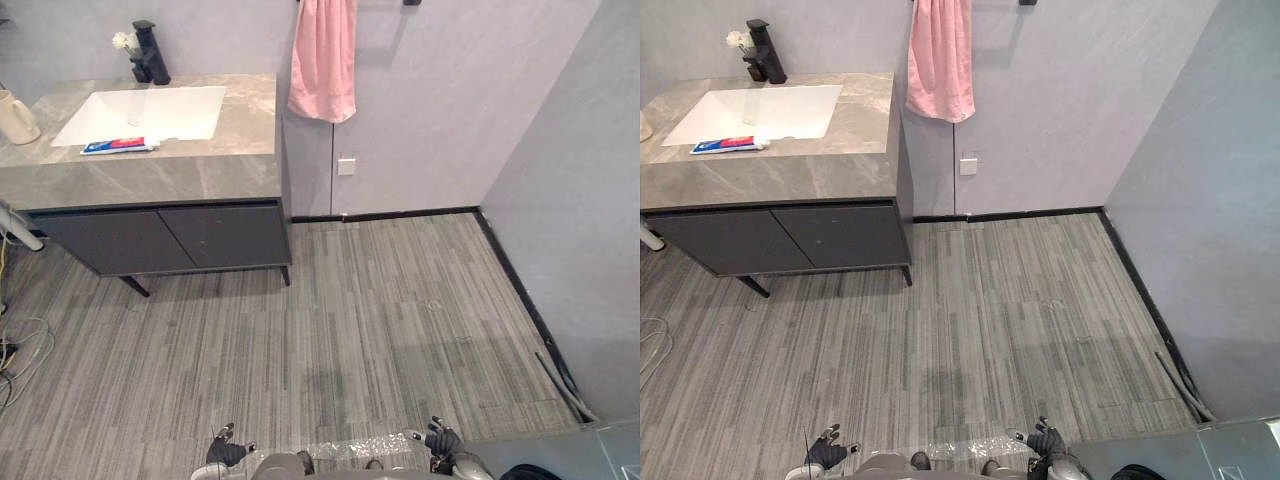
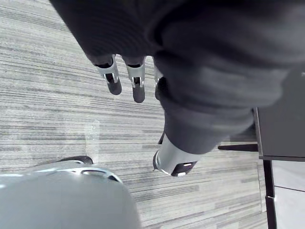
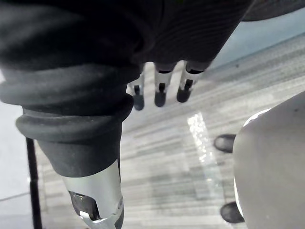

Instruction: Organize washtable

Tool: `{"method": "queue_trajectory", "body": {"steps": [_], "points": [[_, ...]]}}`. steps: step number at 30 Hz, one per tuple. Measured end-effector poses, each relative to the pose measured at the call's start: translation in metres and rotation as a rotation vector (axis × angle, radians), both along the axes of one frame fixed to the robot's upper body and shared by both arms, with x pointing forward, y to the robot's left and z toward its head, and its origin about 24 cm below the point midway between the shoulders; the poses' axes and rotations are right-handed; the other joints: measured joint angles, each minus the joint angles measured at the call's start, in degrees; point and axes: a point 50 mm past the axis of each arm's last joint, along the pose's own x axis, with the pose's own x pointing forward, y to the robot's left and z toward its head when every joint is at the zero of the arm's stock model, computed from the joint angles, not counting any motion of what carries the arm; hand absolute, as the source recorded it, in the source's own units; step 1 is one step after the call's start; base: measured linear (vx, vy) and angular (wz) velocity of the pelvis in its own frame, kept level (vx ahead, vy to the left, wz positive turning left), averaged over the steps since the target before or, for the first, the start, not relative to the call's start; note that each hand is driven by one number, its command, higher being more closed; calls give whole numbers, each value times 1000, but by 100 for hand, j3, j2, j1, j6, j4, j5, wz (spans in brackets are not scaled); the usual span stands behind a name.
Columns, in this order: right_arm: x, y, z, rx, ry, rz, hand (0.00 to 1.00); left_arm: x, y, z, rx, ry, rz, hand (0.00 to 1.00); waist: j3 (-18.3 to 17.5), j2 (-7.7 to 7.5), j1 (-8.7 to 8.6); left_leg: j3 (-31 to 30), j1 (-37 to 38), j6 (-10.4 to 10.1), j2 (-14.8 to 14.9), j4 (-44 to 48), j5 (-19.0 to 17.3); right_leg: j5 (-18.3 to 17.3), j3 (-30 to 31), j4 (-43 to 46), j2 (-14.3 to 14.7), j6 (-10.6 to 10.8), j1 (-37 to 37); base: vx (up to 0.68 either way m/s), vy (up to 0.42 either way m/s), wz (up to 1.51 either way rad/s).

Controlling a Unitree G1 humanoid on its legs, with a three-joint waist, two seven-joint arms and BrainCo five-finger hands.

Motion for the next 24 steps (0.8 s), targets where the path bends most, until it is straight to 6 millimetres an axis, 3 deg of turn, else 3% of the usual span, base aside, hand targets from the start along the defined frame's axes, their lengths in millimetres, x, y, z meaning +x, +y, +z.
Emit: {"method": "queue_trajectory", "body": {"steps": [1, 3, 4, 6, 7, 8, 9, 10, 11, 14, 15, 16, 17, 18, 20, 23, 24], "points": [[-1, -3, 0, 2, 0, -27, 0, 4, -2, 1, -7, -20, 9, 0, 47, 37, 117, -65, -341, -106, 115, 749, 71, -36, 199, 75, 7, -59, 26, 69, 9, -56], [-1, -7, 1, -4, 0, -33, 0, 6, -5, 2, -14, -30, 17, 0, 113, 56, 211, -334, -509, -93, 68, 950, -119, -103, 406, 147, -30, -93, 15, 115, 83, -60], [2, -10, 2, -9, -10, -38, 0, 8, -8, 2, -19, -36, 18, 0, 175, 131, 203, -633, -628, -19, -58, 758, -182, -118, 548, 136, -57, -71, 14, 126, 137, -54], [5, -12, 4, -13, -23, -41, 0, 9, -9, 2, -21, -43, 40, 0, 245, 171, 218, -1113, -705, -80, -274, 2, -143, -199, 804, 172, -185, 57, -38, 122, 208, -74], [6, -17, 5, -26, -25, -37, 0, 7, -14, 1, -34, -39, 48, 0, 214, 311, 232, -1396, -649, -204, -273, -575, 63, -306, 1006, 259, -166, 218, -151, 141, 253, -88], [5, -17, 4, -29, -21, -36, 0, 5, -15, 0, -36, -34, 51, 0, 193, 395, 239, -1347, -612, -108, -297, -541, 110, -347, 1108, 282, -162, 284, -146, 220, 268, -81], [6, -17, 5, -29, -25, -34, 0, 4, -12, 1, -28, -34, 51, 0, 166, 310, 237, -1196, -582, -13, -386, -530, -12, -388, 1244, 343, -260, 336, -150, 234, 211, -60], [4, -14, 4, -20, -19, -36, 0, 5, -9, 1, -21, -37, 53, 0, 144, 221, 248, -996, -543, 110, -484, -512, -159, -513, 1352, 629, -428, 507, -292, 367, 280, -89], [3, -10, 3, -15, -16, -25, 0, 5, -9, 1, -26, -40, 70, 0, 146, 172, 369, -689, -289, 255, -553, -659, -288, -708, 1469, 1409, -539, 628, -620, 302, 227, -86], [7, -11, 5, -19, -33, -14, 0, 5, -10, 1, -29, -37, 75, 0, 163, 156, 355, -378, 429, 371, -556, -1002, -327, -710, 1437, 3379, -513, 798, -1242, 336, 187, -57], [9, -9, 5, -15, -39, -12, 0, 4, -7, 1, -22, -34, 68, 0, 207, 128, 338, -334, 806, 420, -570, -1128, -404, -732, 1175, 4289, -581, 815, -1478, 288, 85, -18], [9, -9, 5, -16, -38, -10, 0, 5, -6, 1, -19, -34, 64, 0, 206, 118, 316, -342, 959, 415, -565, -1185, -433, -786, 887, 4577, -667, 746, -1557, 475, 68, -2], [10, -9, 5, -18, -37, -1, 0, 9, -6, 3, -16, -43, 51, 0, 187, 56, 274, -391, 1287, 411, -529, -1399, -442, -952, 235, 4789, -806, 496, -1690, 406, 4, 19], [16, -9, 7, -23, -49, 19, 0, 13, -8, 3, -19, -52, 38, 0, 198, 85, 172, -455, 1511, 404, -394, -1584, -446, -1119, -294, 4611, -769, 280, -1834, 406, 4, 19], [23, -8, 9, -33, -63, 61, 0, 18, -14, 4, -35, -65, 33, 0, 237, 155, 125, -485, 1714, 401, -166, -1700, -444, -1141, -632, 3910, -527, 206, -2148, 415, -59, 11], [27, -9, 11, -33, -75, 82, 0, 20, -22, 3, -60, -68, 34, 0, 271, 193, -14, -662, 2007, 350, -15, -1706, -473, -517, -516, 2527, -206, 49, -2512, 495, -132, 15], [27, -8, 11, -30, -77, 84, 0, 18, -25, 2, -66, -63, 36, 0, 277, 179, -60, -755, 2153, 262, -28, -1696, -521, 3, -296, 1886, -75, 76, -2570, 615, -244, 38]]}}
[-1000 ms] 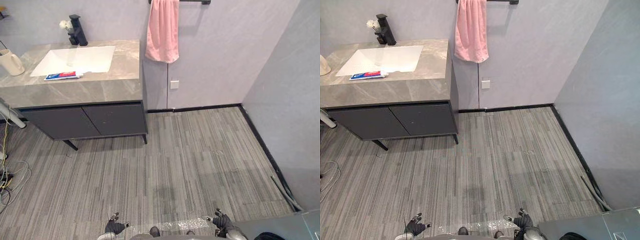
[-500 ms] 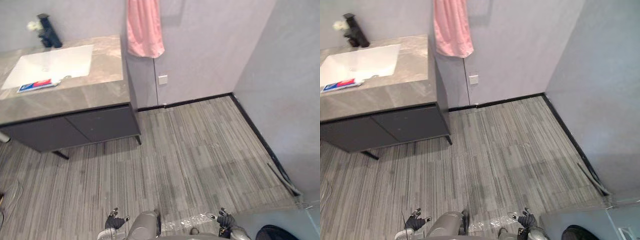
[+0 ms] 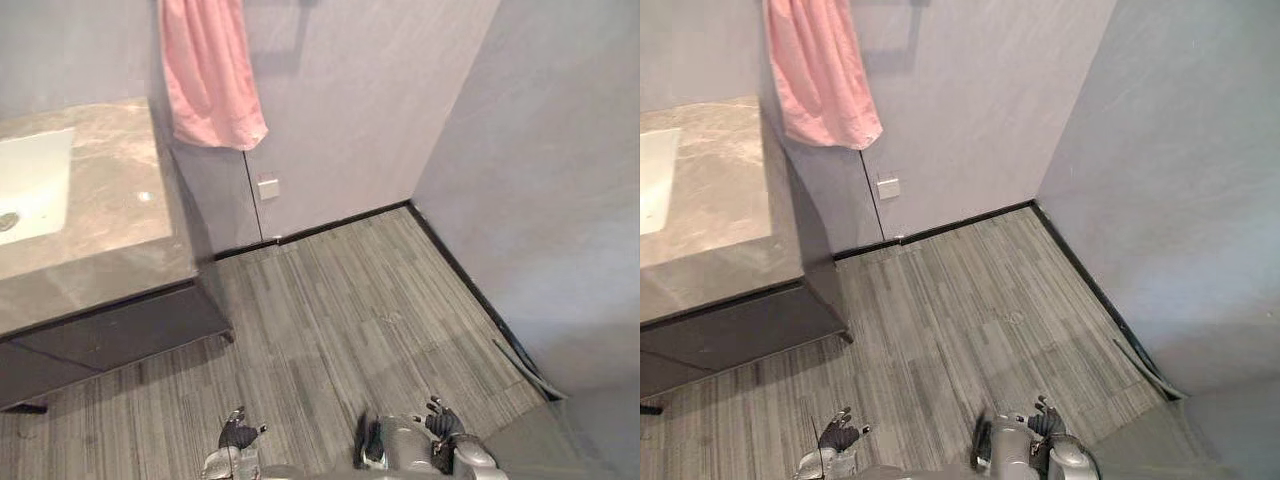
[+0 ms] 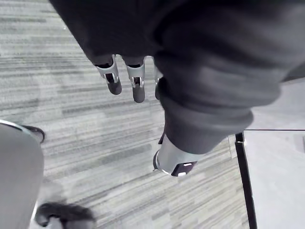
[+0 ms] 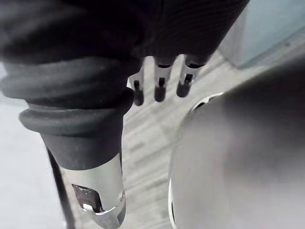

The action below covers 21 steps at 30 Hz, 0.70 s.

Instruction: Organize washtable

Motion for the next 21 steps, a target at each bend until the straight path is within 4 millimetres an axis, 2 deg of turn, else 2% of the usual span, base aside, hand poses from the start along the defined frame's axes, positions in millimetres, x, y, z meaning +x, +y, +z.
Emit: {"method": "queue_trajectory", "body": {"steps": [1, 2, 3, 4, 5, 6, 7, 8, 9, 10, 12, 14, 15, 16, 17, 18, 19, 20, 21], "points": [[1, 2, 0, 6, -6, 0, 0, -3, 1, -1, 0, 6, 4, 0, 6, -57, -57, -236, 163, -204, -65, 25, -120, 526, 298, -415, 5, 4, 8, 529, -240, 50], [0, 4, 0, 11, -6, -2, 0, -3, 1, -1, 1, 5, 5, 0, 18, -137, -73, -387, 279, -304, -131, 40, -189, 860, 438, -366, -56, -39, 8, 536, -267, 58], [8, -2, 3, 0, -24, -3, 0, 1, -7, -1, -22, 1, 17, 0, 71, 61, -49, -661, 391, -372, 54, 255, -296, 791, 329, 205, -9, -126, -36, 503, -285, 69], [9, -4, 3, -7, -24, -9, 0, 2, -15, -1, -45, -7, 24, 0, 54, 204, -59, -885, 60, -500, 180, 895, -217, 433, 141, 345, -4, -187, 14, 479, -282, 71], [8, -7, 4, -11, -25, -16, 0, 3, -18, -1, -55, -14, 31, 0, 75, 252, -60, -980, -181, -532, 219, 1367, -133, 304, 25, 331, 0, -210, 89, 352, -239, 79], [8, -9, 4, -14, -25, -23, 0, 6, -17, 0, -58, -27, 53, 0, 92, 308, -56, -1054, -661, -566, 301, 2265, 133, 160, -127, 288, 12, -258, 225, 358, -247, 75], [8, -11, 5, -17, -25, -30, 0, 7, -14, 1, -59, -32, 81, 0, 171, 315, -23, -948, -1258, -680, 555, 3445, 414, 59, -286, 72, 98, -313, 590, 457, -294, 77], [6, -8, 3, -7, -14, -37, 0, 8, -11, 2, -59, -43, 104, 0, 189, 322, 13, -549, -1605, -682, 857, 4185, 378, 9, -442, -198, 177, -363, 1066, 469, -273, 58], [5, -6, 2, 6, -12, -50, 0, 10, -8, 3, -52, -51, 101, 0, 225, 260, 31, -309, -1710, -713, 951, 4337, 344, -14, -482, -334, 184, -379, 1309, 533, -269, 47], [2, -1, 0, 27, -7, -67, 0, 15, -6, 6, -41, -72, 88, 0, 301, 84, 114, 187, -1952, -579, 1008, 4277, 261, -13, -577, -720, 148, -378, 1839, 413, -203, 36], [1, 2, 0, 38, -6, -76, 0, 20, -5, 9, -36, -92, 75, 0, 295, 83, 152, 494, -2361, -429, 912, 3644, 168, -10, -710, -1124, 124, -373, 2243, 384, -155, 40], [5, 4, 1, 44, -14, -74, 0, 23, -7, 10, -34, -103, 53, 0, 295, 89, 189, 619, -2644, -411, 608, 2330, 165, -16, -827, -1399, 50, -316, 2449, 288, -23, 34], [4, 5, 0, 47, -13, -74, 0, 24, -7, 10, -34, -106, 48, 0, 295, 94, 256, 655, -2717, -468, 449, 1590, 250, -36, -859, -1511, 13, -257, 2510, 266, 64, 23], [4, 7, 0, 50, -12, -72, 0, 24, -8, 11, -36, -113, 52, 0, 297, 103, 298, 738, -2749, -442, 287, 696, 515, -98, -901, -1588, -18, -150, 2626, 344, 123, 19], [4, 9, 0, 54, -9, -70, 0, 24, -7, 11, -36, -116, 57, 0, 284, 89, 335, 766, -2677, -336, 202, 323, 1034, -184, -887, -1585, -47, -19, 2721, 314, 142, 7], [4, 10, 0, 55, -8, -67, 0, 24, -7, 11, -36, -115, 57, 0, 275, 76, 396, 787, -2564, -296, 167, 196, 1289, -229, -851, -1595, -69, 51, 2797, 373, 173, -12], [4, 13, -1, 63, -6, -66, 0, 26, -7, 11, -36, -122, 56, 0, 253, -8, 437, 895, -2401, -147, 47, 84, 1493, -322, -762, -1593, -201, 186, 2892, 468, 188, -18], [4, 19, -2, 73, -5, -55, 0, 24, -2, 12, -25, -120, 55, 0, 178, -167, 457, 923, -2375, 34, -124, 103, 1362, -376, -736, -1508, -374, 284, 2888, 398, 151, -9], [4, 22, -2, 79, -6, -51, 0, 24, -1, 11, -22, -115, 53, 0, 168, -198, 439, 924, -2354, 84, -183, 151, 1265, -419, -718, -1357, -464, 354, 2870, 468, 192, 7]]}}
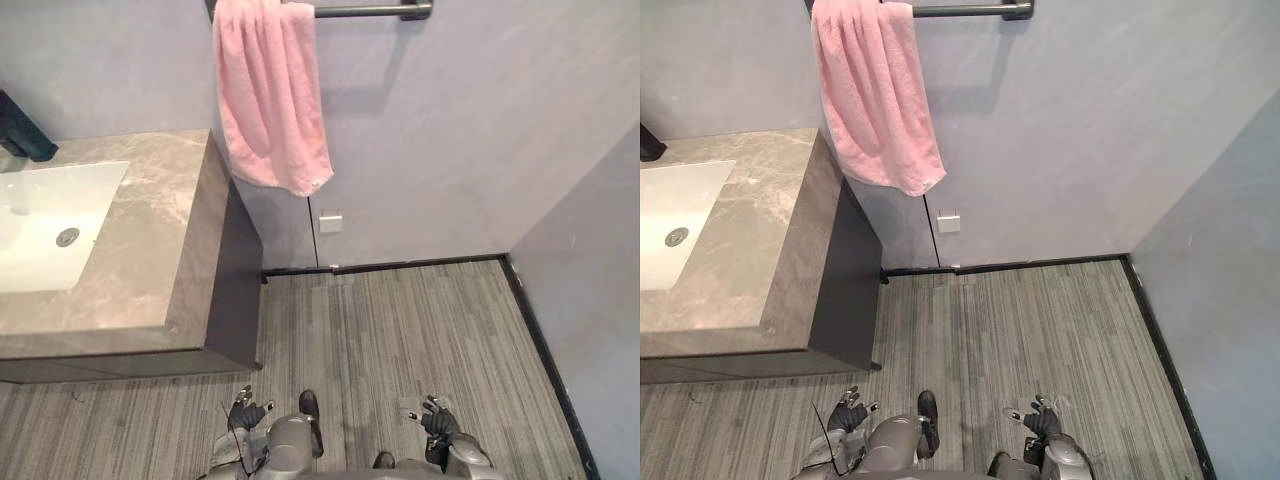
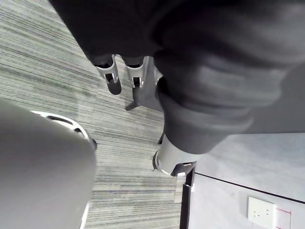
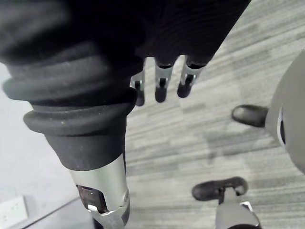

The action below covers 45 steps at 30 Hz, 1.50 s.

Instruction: Organize washtable

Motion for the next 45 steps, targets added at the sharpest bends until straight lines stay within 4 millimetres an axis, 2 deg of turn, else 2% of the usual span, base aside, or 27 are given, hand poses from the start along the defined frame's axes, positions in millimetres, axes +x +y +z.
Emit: {"method": "queue_trajectory", "body": {"steps": [1, 2, 3, 4, 6, 8, 11, 13, 14, 15, 16, 17, 18, 19, 20, 21, 22, 23, 24, 25, 27, 28, 29, 31, 34, 36, 45], "points": [[-3, 0, -1, -2, 10, 4, 0, -2, -1, -2, -4, 12, -1, 0, -4, 13, -10, 4, 140, 23, -61, 92, -164, -92, 170, 634, -158, 145, -114, 239, 113, 14], [-3, 0, -1, -2, 11, 5, 0, -3, -2, -3, -9, 17, -3, 0, -16, 47, -17, 4, 248, 39, -72, 134, -259, -107, 291, 1099, -198, 167, -231, 465, 254, 18], [-3, -2, -1, -6, 7, 6, 0, -4, -3, -3, -12, 24, -12, 0, -21, 33, -39, -82, 530, 100, -177, 83, -438, -51, 490, 2372, -404, 241, -617, 360, 208, 37], [-1, -1, 0, -5, -7, 6, 0, -5, 0, -4, -5, 35, -31, 0, 14, -13, -113, -238, 845, 166, -341, 35, -644, 56, 636, 3683, -657, 227, -1059, 431, 230, 50], [0, -2, 1, -5, -12, 8, 0, -8, 2, -6, 8, 58, -61, 0, 19, -60, -192, -436, 1305, 244, -433, 1, -815, -214, 624, 4519, -730, 149, -1369, 340, 89, 74], [0, -2, 1, -10, -11, 18, 0, -8, 0, -7, 5, 67, -73, 0, 10, -41, -205, -631, 1678, 251, -426, -182, -900, -416, 446, 4293, -615, -44, -1682, 366, 42, 70], [9, -6, 5, -24, -35, 31, 0, -10, -2, -8, 1, 86, -85, 0, 22, 47, -388, -971, 1995, 190, -288, -453, -930, -335, 388, 2552, -176, -132, -2264, 438, -18, 73], [10, -8, 5, -29, -38, 28, 0, -14, -2, -10, 0, 96, -82, 0, 42, 71, -468, -1128, 2221, -89, -217, -486, -1095, 486, 517, 1045, 125, -217, -2297, 459, -87, 62], [9, -8, 4, -28, -32, 28, 0, -14, -1, -10, 1, 97, -81, 0, 37, 50, -460, -1149, 2298, -186, -234, -488, -1158, 765, 544, 854, 152, -290, -2272, 464, -132, 56], [3, -6, 2, -22, -14, 24, 0, -19, 2, -11, 8, 108, -74, 0, -15, -90, -460, -1227, 2507, -342, -346, -492, -1265, 1410, 622, 747, 129, -526, -2211, 381, -140, 43], [3, -8, 2, -24, -15, 17, 0, -18, -1, -11, -1, 111, -71, 0, -31, -50, -475, -1296, 2633, -379, -279, -482, -1346, 1408, 657, 920, 139, -540, -2172, 553, -203, 44], [4, -17, 3, -43, -17, 1, 0, -19, -10, -12, -32, 104, -59, 0, -101, 244, -469, -1301, 2592, -409, -43, -311, -1348, 1176, 464, 1033, 267, -613, -2139, 455, -170, 32], [4, -20, 4, -45, -20, -11, 0, -19, -15, -12, -47, 102, -56, 0, -92, 309, -475, -1320, 2548, -415, 6, -122, -1353, 1069, 411, 1001, 292, -599, -2087, 513, -212, 26], [5, -22, 5, -52, -22, -10, 0, -19, -19, -13, -66, 98, -36, 0, -98, 399, -468, -1327, 2256, -427, 129, 557, -1359, 983, 348, 934, 382, -656, -1974, 401, -220, 26], [5, -22, 5, -54, -26, -8, 0, -18, -15, -12, -68, 90, -19, 0, -90, 423, -472, -1318, 1734, -564, 261, 1767, -1279, 887, 260, 756, 484, -705, -1728, 451, -257, 23], [4, -21, 5, -54, -23, -8, 0, -18, -14, -12, -69, 88, -7, 0, -75, 424, -466, -1300, 1459, -758, 393, 2444, -1143, 844, 258, 641, 557, -748, -1566, 413, -239, 16], [2, -20, 4, -52, -21, -7, 0, -18, -11, -10, -70, 75, 22, 0, -22, 387, -419, -1199, 1001, -838, 709, 3546, -1063, 751, 249, 454, 720, -845, -1220, 401, -194, -8], [1, -17, 4, -44, -22, -10, 0, -14, -11, -8, -71, 53, 25, 0, 16, 399, -325, -1012, 804, -804, 900, 3987, -1101, 720, 262, 362, 789, -873, -883, 312, -142, -20], [-1, -16, 3, -39, -17, -12, 0, -13, -10, -7, -68, 44, 24, 0, 31, 328, -302, -936, 707, -746, 930, 3993, -1136, 699, 291, 316, 790, -873, -784, 217, -94, -28], [-2, -13, 3, -32, -14, -15, 0, -11, -9, -5, -62, 33, 20, 0, 26, 272, -277, -848, 559, -684, 934, 3781, -1175, 698, 352, 212, 781, -872, -685, 188, -50, -45], [-2, -10, 2, -24, -12, -17, 0, -8, -11, -4, -59, 26, -1, 0, 12, 280, -168, -915, 388, -627, 720, 2400, -1211, 694, 593, 88, 725, -802, -620, 176, 7, -54], [-2, -12, 2, -26, -11, -20, 0, -8, -13, -5, -62, 27, -7, 0, -17, 328, -178, -1116, 446, -669, 607, 1591, -1138, 693, 643, 74, 728, -756, -608, 154, 86, -40], [-3, -14, 2, -33, -10, -22, 0, -10, -18, -6, -70, 41, -17, 0, -77, 427, -188, -1281, 522, -733, 547, 846, -847, 671, 714, 64, 800, -689, -609, 229, 152, -51], [-7, -8, 0, -12, 2, -41, 0, -12, -10, -7, -49, 56, -22, 0, -183, 245, -172, -1132, 927, -675, 408, 327, -623, 658, 911, -85, 661, -525, -431, 209, 137, -38], [-13, -3, -2, 0, 12, -47, 0, -16, -6, -9, -38, 70, -22, 0, -295, 97, -168, -1023, 1172, -618, 264, 68, -585, 601, 973, -166, 532, -417, -297, 136, 97, -7], [-13, -2, -2, 4, 13, -47, 0, -16, -6, -9, -36, 74, -34, 0, -310, 81, -170, -999, 1293, -607, 194, -39, -577, 591, 987, -241, 476, -371, -205, 125, 84, 0], [-16, -5, -4, -12, 23, -46, 0, -17, -13, -9, -10, 73, -65, 0, -401, 177, -173, -1012, 1465, -529, 74, -315, -495, 607, 1053, -397, 444, -325, -79, 24, 19, 0]]}}
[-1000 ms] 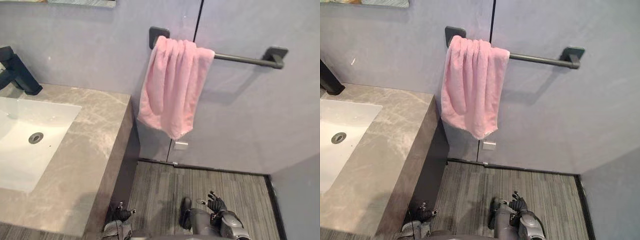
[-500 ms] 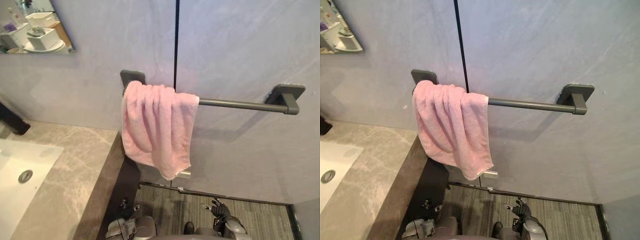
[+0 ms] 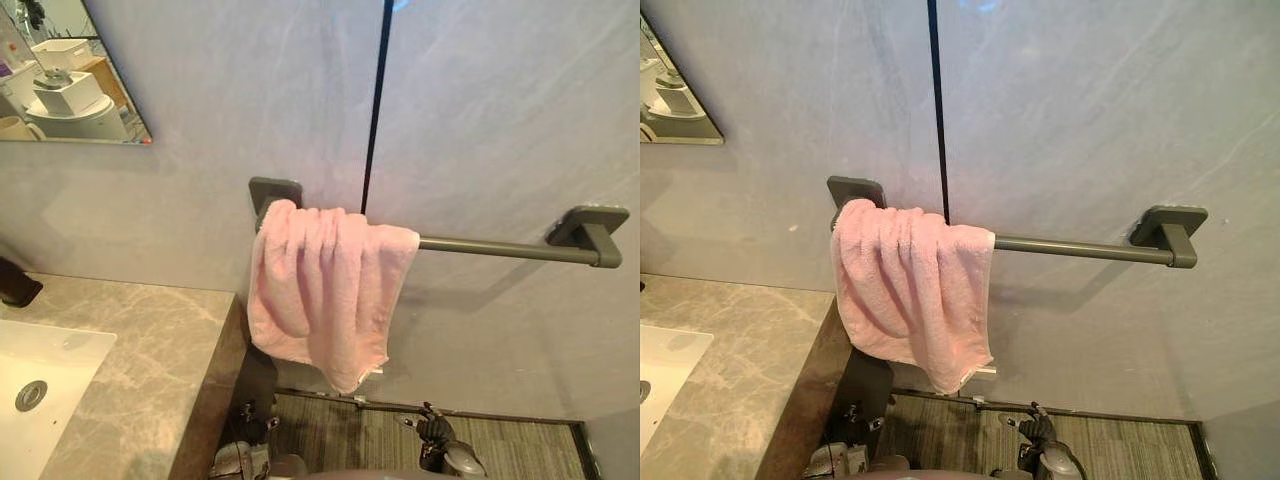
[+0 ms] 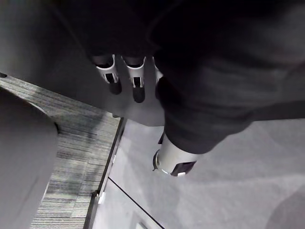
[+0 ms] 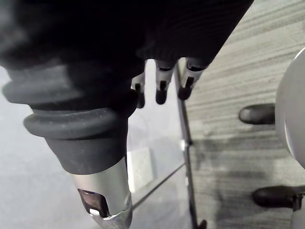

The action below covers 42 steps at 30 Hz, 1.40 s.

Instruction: Organize washtable

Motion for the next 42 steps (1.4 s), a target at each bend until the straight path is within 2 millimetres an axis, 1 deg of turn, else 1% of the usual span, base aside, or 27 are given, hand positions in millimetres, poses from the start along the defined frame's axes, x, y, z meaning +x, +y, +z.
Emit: {"method": "queue_trajectory", "body": {"steps": [4, 8, 10, 15, 16, 18, 19, 21, 22, 25, 27, 28, 31, 33, 37, 41, 42], "points": [[-1, -3, 0, -34, 12, 12, 0, 5, -3, 12, 6, -98, 20, 0, -2, 2, 8, -75, 29, 3, -15, -76, 65, 11, -28, 6, -2, -1, -4, -57, -8, 7], [1, -3, 1, -60, 9, 64, 0, 18, -12, 38, -17, -258, 27, 0, -2, -7, 14, -119, -24, 15, -34, -66, 79, 47, -31, 2, -15, 13, -36, -65, 13, 2], [2, -1, 2, -73, -5, 88, 0, 25, -11, 54, -18, -348, 41, 0, -3, -8, 18, -135, -41, 16, -45, -67, 78, 49, -35, 3, -24, 21, -47, -54, 17, 2], [1, -1, 3, -87, -7, 85, 0, 37, -9, 74, -13, -463, 60, 0, -31, -41, 17, -284, -179, 31, -84, -34, 88, 47, -161, 10, -25, 26, -119, -11, 1, 12], [0, -1, 2, -89, -2, 87, 0, 40, -9, 81, -13, -498, 63, 0, -46, -51, 46, -297, -176, 31, -85, -22, 88, 47, -171, 14, -23, 26, -111, 37, -2, 10], [1, 0, 4, -98, -13, 109, 0, 50, -11, 103, -11, -605, 79, 0, -49, -49, 52, -303, -180, 31, -87, -10, 88, 45, -179, 14, -17, 28, -106, 21, 0, 2], [1, 1, 4, -100, -16, 115, 0, 52, -11, 107, -12, -625, 81, 0, -49, -49, 52, -303, -180, 31, -87, -8, 87, 45, -179, 15, -17, 28, -105, 0, 0, 0], [2, 1, 5, -101, -21, 120, 0, 60, -14, 125, 11, -711, 67, 0, -54, -41, 51, -304, -179, 31, -87, 5, 86, 45, -177, 18, -18, 28, -99, 0, 0, 0], [1, 1, 5, -101, -21, 119, 0, 61, -15, 130, 15, -736, 62, 0, -58, -36, 49, -304, -180, 31, -87, 12, 86, 45, -176, 23, -18, 28, -99, 0, 0, 0], [-2, 2, 4, -104, -13, 128, 0, 68, -18, 155, 48, -854, 49, 0, -115, 7, 34, -304, -180, 31, -83, 46, 82, 45, -165, 52, -20, 28, -102, -28, 3, -1], [-2, 2, 4, -105, -13, 136, 0, 70, -20, 162, 53, -889, 40, 0, -154, 28, 28, -304, -180, 31, -79, 53, 82, 43, -161, 71, -20, 29, -109, -53, 4, -1], [-1, 2, 4, -108, -20, 137, 0, 72, -22, 171, 77, -937, 31, 0, -188, 51, 22, -307, -185, 31, -72, 76, 82, 42, -154, 83, -22, 30, -110, -54, 4, 0], [-2, 1, 4, -113, -22, 148, 0, 76, -24, 175, 95, -962, 16, 0, -247, 79, 17, -329, -230, 29, -30, 103, 81, 37, -153, 78, -28, 38, -131, -63, -1, 2], [-2, 1, 4, -117, -22, 159, 0, 77, -25, 176, 105, -965, 13, 0, -263, 83, 7, -330, -234, 28, -30, 93, 81, 14, -148, 73, -19, 72, -139, -44, -1, -1], [-2, 0, 4, -119, -22, 169, 0, 77, -26, 176, 102, -968, -3, 0, -293, 87, -4, -330, -283, 19, -33, 38, 92, 15, -127, 71, -7, 73, -223, -21, -1, -2], [-2, 0, 4, -117, -22, 170, 0, 87, -28, 183, 105, -1003, -36, 0, -302, 79, -13, -319, -283, 18, -38, -2, 94, 62, -114, -9, 7, 20, -212, 8, 1, -1], [-2, -1, 4, -117, -21, 170, 0, 85, -27, 180, 109, -993, -31, 0, -307, 80, -4, -311, -277, 12, -42, -10, 101, 85, -108, -20, 10, 9, -212, 32, 4, -2]]}}
